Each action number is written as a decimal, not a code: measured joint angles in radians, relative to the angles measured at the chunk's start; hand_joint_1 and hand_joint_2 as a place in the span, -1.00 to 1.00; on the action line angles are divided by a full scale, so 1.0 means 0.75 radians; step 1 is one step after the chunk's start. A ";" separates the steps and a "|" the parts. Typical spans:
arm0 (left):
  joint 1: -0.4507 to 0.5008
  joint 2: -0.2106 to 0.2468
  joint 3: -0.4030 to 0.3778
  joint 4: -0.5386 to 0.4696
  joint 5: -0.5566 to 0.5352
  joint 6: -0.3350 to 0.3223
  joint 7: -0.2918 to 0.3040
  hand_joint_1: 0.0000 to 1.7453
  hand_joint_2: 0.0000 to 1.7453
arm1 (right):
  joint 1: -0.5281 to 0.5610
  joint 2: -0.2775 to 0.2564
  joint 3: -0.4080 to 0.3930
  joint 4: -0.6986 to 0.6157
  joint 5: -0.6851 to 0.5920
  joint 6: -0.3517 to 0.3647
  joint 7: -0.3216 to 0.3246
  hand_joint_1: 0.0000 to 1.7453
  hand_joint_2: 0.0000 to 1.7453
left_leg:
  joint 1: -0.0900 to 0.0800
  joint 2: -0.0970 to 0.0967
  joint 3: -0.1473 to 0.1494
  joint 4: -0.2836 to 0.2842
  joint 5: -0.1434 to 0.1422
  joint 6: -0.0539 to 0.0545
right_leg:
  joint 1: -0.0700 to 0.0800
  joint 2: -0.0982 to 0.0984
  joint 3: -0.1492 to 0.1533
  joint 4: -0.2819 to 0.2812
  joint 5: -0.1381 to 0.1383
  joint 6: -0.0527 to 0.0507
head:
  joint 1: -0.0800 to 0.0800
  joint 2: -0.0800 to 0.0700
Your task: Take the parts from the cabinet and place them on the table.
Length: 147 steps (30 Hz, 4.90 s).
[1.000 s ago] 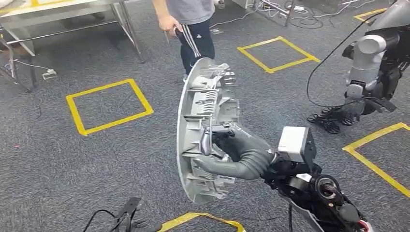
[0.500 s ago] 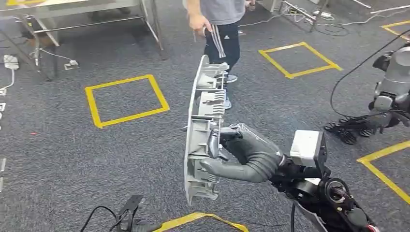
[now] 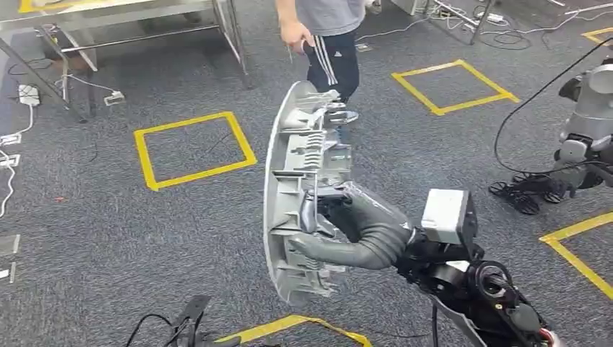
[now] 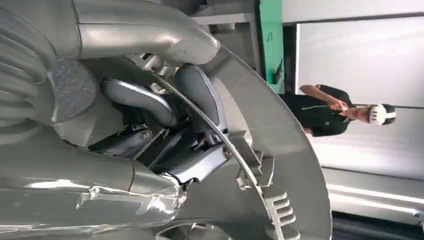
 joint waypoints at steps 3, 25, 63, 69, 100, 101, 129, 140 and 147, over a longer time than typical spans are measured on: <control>-0.004 -0.002 0.000 -0.001 0.000 0.001 -0.001 -1.00 1.00 | 0.000 0.000 0.001 -0.001 -0.008 0.002 0.002 1.00 1.00 | -0.008 0.015 0.054 -0.124 0.021 0.023 | 0.013 -0.005 -0.008 0.011 -0.007 0.018 | 0.001 0.000; 0.011 -0.004 0.002 -0.001 0.019 0.012 -0.004 -1.00 1.00 | 0.015 0.003 0.008 0.001 -0.014 0.030 -0.015 1.00 1.00 | -0.004 -0.019 -0.081 0.157 -0.131 0.002 | -0.001 0.024 0.005 -0.011 0.003 -0.008 | 0.019 0.000; 0.013 -0.011 0.013 0.000 0.014 0.008 0.000 -1.00 1.00 | 0.040 0.004 0.017 -0.003 -0.016 0.030 -0.006 1.00 1.00 | 0.001 0.014 0.049 -0.088 0.031 0.004 | 0.000 0.002 0.007 -0.005 -0.002 0.002 | 0.000 0.000; 0.016 -0.012 0.013 0.000 0.014 0.009 0.000 -1.00 1.00 | 0.040 0.004 0.016 -0.003 -0.020 0.041 -0.005 1.00 1.00 | -0.002 0.004 0.065 -0.141 0.030 0.047 | 0.002 -0.001 -0.003 0.021 -0.027 0.043 | 0.012 0.000; 0.014 -0.013 0.014 0.000 0.011 0.003 -0.001 -1.00 1.00 | 0.053 0.007 0.016 -0.007 -0.023 0.041 -0.004 1.00 1.00 | -0.003 0.006 0.060 -0.134 0.026 0.046 | 0.001 0.007 -0.006 0.035 -0.043 0.047 | 0.012 0.000; 0.014 -0.012 0.014 0.000 0.008 0.002 0.000 -1.00 1.00 | 0.052 0.007 0.016 -0.007 -0.023 0.040 -0.005 1.00 1.00 | -0.009 0.002 0.060 -0.129 0.021 0.038 | 0.008 0.007 -0.003 0.028 -0.039 -0.002 | 0.030 0.000; 0.023 0.000 0.020 0.000 0.019 0.044 -0.025 -1.00 1.00 | 0.064 0.010 0.016 0.168 0.219 -0.123 0.002 1.00 1.00 | -0.016 -0.002 0.062 -0.132 0.017 0.044 | 0.003 0.001 0.009 -0.004 -0.014 0.037 | 0.045 0.000; 0.030 0.009 0.032 0.000 0.046 0.069 -0.053 -1.00 1.00 | 0.070 0.012 0.014 0.222 0.200 -0.146 -0.050 1.00 1.00 | -0.016 -0.002 0.062 -0.132 0.017 0.044 | 0.003 0.001 0.009 -0.004 -0.015 0.036 | 0.045 0.000; 0.038 0.024 0.037 0.000 0.064 0.098 -0.073 -1.00 1.00 | 0.097 0.012 -0.017 0.219 0.204 -0.202 -0.088 1.00 1.00 | -0.016 -0.002 0.062 -0.132 0.017 0.044 | 0.003 0.002 0.009 -0.004 -0.015 0.036 | 0.045 0.000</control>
